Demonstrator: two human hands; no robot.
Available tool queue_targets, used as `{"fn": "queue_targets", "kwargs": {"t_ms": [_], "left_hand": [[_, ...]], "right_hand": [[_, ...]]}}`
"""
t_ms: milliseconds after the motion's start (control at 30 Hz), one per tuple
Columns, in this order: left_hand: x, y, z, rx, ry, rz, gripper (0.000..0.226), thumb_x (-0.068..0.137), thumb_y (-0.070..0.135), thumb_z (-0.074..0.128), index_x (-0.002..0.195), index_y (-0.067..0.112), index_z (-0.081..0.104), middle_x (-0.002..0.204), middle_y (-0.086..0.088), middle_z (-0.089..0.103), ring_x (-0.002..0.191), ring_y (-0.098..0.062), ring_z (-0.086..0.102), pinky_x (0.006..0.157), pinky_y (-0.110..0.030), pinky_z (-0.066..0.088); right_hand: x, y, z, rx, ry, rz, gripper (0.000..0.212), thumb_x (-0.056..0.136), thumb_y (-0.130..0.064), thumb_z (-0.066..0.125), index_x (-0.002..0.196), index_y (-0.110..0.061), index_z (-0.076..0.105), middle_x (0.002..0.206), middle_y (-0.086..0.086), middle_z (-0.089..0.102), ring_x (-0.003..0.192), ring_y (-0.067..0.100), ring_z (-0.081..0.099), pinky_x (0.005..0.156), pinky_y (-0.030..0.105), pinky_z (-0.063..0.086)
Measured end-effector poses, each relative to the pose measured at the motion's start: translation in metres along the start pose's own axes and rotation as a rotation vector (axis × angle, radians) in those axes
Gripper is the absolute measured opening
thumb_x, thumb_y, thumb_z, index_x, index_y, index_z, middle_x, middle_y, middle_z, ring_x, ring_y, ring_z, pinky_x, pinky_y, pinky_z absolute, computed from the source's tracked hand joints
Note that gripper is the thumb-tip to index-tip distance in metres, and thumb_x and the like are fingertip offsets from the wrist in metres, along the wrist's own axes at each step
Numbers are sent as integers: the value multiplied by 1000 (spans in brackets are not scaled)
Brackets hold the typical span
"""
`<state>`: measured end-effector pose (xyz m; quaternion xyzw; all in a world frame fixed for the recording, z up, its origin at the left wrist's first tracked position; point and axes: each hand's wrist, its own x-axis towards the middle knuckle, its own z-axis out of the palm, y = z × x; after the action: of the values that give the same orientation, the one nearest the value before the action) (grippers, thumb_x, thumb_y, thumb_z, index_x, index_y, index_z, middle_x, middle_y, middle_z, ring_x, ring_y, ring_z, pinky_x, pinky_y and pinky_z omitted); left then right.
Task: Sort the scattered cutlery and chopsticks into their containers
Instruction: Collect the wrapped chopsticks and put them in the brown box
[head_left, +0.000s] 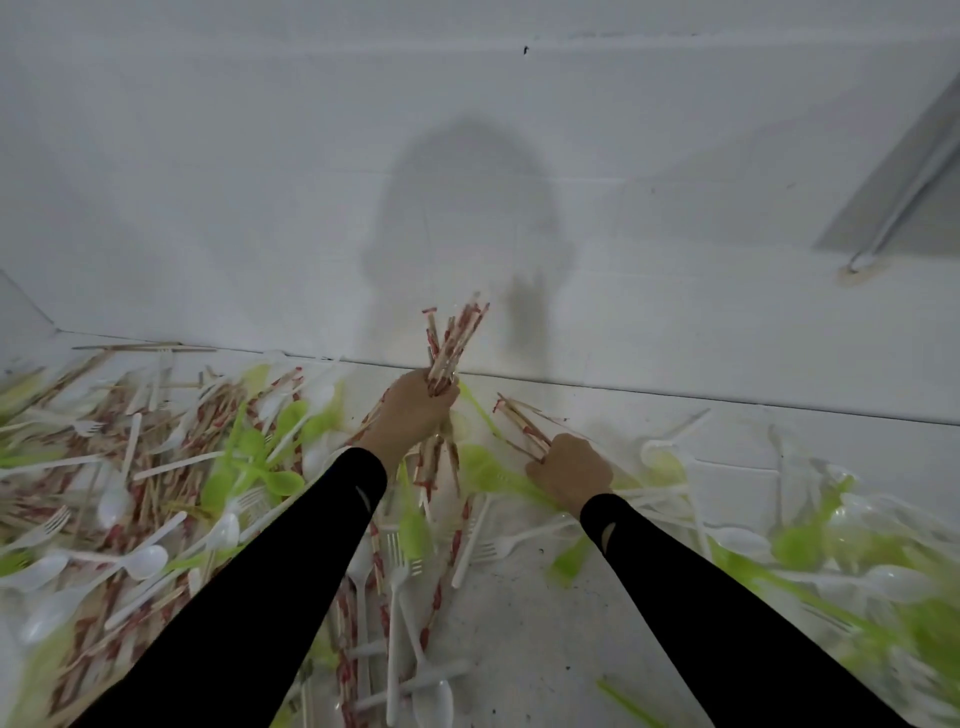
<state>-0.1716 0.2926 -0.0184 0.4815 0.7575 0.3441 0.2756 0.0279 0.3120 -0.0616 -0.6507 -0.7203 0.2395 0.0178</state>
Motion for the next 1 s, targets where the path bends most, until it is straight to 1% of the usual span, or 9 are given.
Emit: {"fn": "queue_targets", "kwargs": {"t_ms": [100, 200, 333, 467, 633, 733, 833, 900, 1000], "left_hand": [[-13, 2, -14, -255, 76, 3, 31, 89, 43, 67, 90, 12, 69, 77, -12, 73, 70, -28, 68, 71, -41, 55], [-29, 3, -23, -476, 48, 34, 20, 90, 34, 69, 103, 19, 72, 91, -2, 74, 77, -11, 67, 70, -25, 50], [-46, -3, -35, -635, -23, 78, 24, 94, 21, 63, 117, 16, 69, 110, 14, 69, 99, 7, 62, 87, -14, 45], [-52, -12, -38, -642, 7, 87, 22, 98, 25, 56, 115, 18, 69, 116, 9, 69, 112, -1, 60, 103, -29, 42], [-58, -6, -41, -718, 38, 174, 24, 100, 25, 53, 119, 16, 66, 121, 8, 68, 120, -5, 57, 107, -31, 40], [-62, 5, -46, -860, 121, 172, 21, 101, 27, 50, 111, 14, 64, 100, -1, 73, 106, -20, 67, 95, -40, 51], [-64, 10, -55, -932, 190, 81, 16, 99, 33, 54, 100, 18, 60, 75, 3, 62, 71, -19, 67, 73, -39, 55], [-70, 5, -60, -847, 199, 70, 16, 96, 31, 61, 88, 18, 57, 63, 4, 51, 52, -13, 56, 62, -35, 52], [-82, -6, -59, -676, 215, 43, 28, 94, 32, 63, 77, 13, 55, 51, 5, 43, 42, -10, 42, 48, -26, 44]], "right_hand": [[-5, -1, 6, -70, 59, -15, 24, 91, -37, 60, 100, -15, 62, 96, 1, 62, 94, 26, 65, 70, 27, 41], [-11, -2, 9, -166, 166, -35, 11, 93, -23, 54, 90, -17, 62, 86, -2, 62, 87, 23, 67, 63, 25, 39], [-17, -3, 3, -152, 132, -64, 14, 89, -28, 56, 83, -16, 51, 82, 0, 57, 88, 26, 66, 66, 26, 42], [-17, 1, -6, 74, 71, -36, 13, 93, -26, 50, 95, -13, 46, 93, 4, 55, 97, 30, 61, 71, 30, 39], [-21, 8, -20, 189, 152, -140, 24, 100, -36, 42, 106, -16, 54, 98, 9, 65, 95, 33, 60, 72, 34, 39], [-23, 6, -28, 378, 170, -243, 23, 103, -37, 40, 94, -18, 49, 79, 5, 67, 77, 31, 62, 68, 35, 45], [-29, -2, -34, 693, 133, -318, 19, 105, -25, 37, 119, -24, 49, 73, -1, 65, 69, 20, 63, 72, 34, 54], [-36, -9, -37, 832, 86, -384, 38, 106, -19, 34, 140, -35, 35, 77, -1, 61, 66, 15, 62, 71, 29, 55], [-51, -24, -33, 973, -1, -398, 38, 105, -17, 35, 136, -38, 42, 73, 0, 49, 55, 8, 46, 54, 25, 42]]}}
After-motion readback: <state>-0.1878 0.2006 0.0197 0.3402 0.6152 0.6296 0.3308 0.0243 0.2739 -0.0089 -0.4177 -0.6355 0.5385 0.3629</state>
